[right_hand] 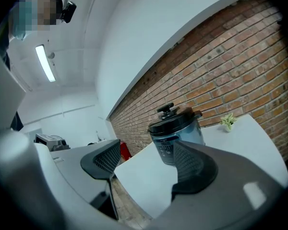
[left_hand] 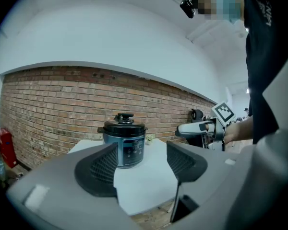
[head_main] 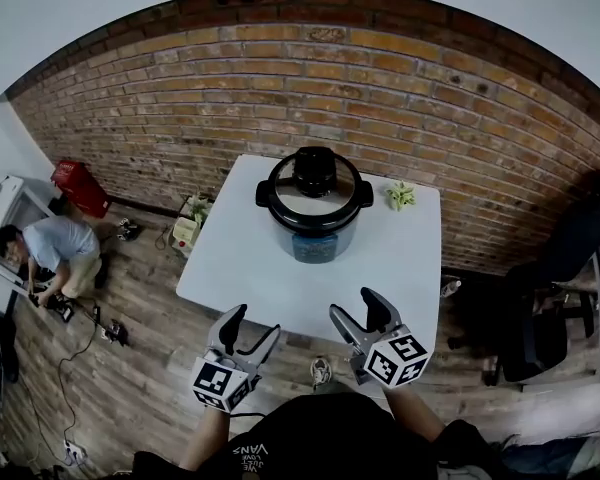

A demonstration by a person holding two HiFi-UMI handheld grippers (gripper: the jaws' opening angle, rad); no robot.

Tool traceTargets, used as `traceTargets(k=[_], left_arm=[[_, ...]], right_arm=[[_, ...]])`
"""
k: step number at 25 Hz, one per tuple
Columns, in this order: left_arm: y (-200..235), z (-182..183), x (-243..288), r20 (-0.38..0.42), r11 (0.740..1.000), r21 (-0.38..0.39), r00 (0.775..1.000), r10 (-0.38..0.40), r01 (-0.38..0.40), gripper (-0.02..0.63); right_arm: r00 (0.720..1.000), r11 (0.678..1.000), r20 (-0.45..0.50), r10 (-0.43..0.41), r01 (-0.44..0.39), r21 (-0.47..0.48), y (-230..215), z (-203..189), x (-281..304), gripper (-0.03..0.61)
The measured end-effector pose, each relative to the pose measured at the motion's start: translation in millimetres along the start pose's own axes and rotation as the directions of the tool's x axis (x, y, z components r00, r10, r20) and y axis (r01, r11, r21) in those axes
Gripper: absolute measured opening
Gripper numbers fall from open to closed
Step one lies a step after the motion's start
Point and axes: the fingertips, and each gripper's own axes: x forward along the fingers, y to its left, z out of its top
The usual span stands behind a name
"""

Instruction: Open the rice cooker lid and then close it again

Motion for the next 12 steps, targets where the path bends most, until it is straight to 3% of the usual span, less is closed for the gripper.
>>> traceTargets(k=[12], left_arm=[[34.6,26.1,80.6,0.003,0.999,0.035,1.000,-0.021,0.021,0.293]], right_arm=[[1.000,1.000,-0.002,0.002,-0.002,0.012,-44.3,28.5,48.4,0.336]])
